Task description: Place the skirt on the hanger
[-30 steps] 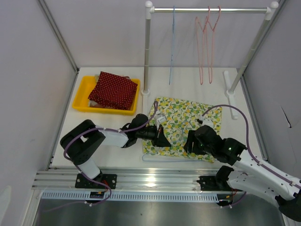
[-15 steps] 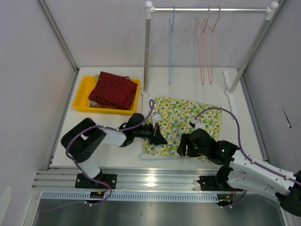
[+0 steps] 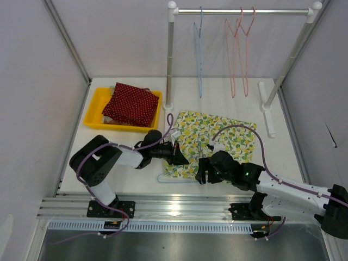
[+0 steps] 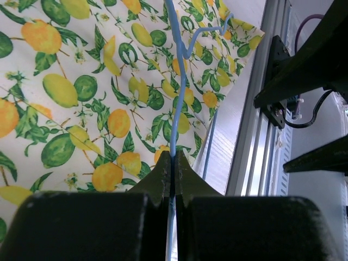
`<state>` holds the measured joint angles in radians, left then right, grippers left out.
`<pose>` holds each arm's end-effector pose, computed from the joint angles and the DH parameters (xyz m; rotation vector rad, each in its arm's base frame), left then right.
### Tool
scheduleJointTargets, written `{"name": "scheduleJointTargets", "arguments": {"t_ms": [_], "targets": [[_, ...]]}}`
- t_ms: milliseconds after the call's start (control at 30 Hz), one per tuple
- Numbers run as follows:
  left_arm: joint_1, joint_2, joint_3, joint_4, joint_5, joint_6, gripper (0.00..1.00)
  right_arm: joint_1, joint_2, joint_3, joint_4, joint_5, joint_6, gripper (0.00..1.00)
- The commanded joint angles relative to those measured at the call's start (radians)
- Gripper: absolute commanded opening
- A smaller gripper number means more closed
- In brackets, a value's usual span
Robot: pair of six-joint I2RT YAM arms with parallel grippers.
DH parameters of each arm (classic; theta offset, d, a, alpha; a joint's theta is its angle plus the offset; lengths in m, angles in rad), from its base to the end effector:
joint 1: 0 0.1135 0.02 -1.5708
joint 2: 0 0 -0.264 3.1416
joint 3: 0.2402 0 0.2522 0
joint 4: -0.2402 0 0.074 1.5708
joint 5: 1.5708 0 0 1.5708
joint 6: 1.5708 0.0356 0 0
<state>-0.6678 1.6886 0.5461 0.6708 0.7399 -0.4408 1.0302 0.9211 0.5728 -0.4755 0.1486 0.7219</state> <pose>0.2181 -0.2026 0.1322 0.7554 2.0906 -1.4104 0.0998 0.1561 0.2164 -0.3095 2.4636 0.6289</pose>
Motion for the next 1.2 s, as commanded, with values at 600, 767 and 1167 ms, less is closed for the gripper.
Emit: {"name": "scheduleJointTargets", "arguments": {"t_ms": [600, 767, 1167], "targets": [[-0.004, 0.085, 0.097, 0.052, 0.069, 0.030, 0.00, -0.053, 0.065, 0.004, -0.135, 0.212, 0.093, 0.77], [-0.006, 0.092, 0.124, 0.024, 0.062, 0.039, 0.00, -0.119, 0.071, -0.019, -0.161, 0.209, 0.103, 0.78], [-0.006, 0.128, 0.143, 0.010, 0.039, 0.050, 0.00, -0.122, 0.160, -0.071, -0.112, 0.201, 0.136, 0.75]]}}
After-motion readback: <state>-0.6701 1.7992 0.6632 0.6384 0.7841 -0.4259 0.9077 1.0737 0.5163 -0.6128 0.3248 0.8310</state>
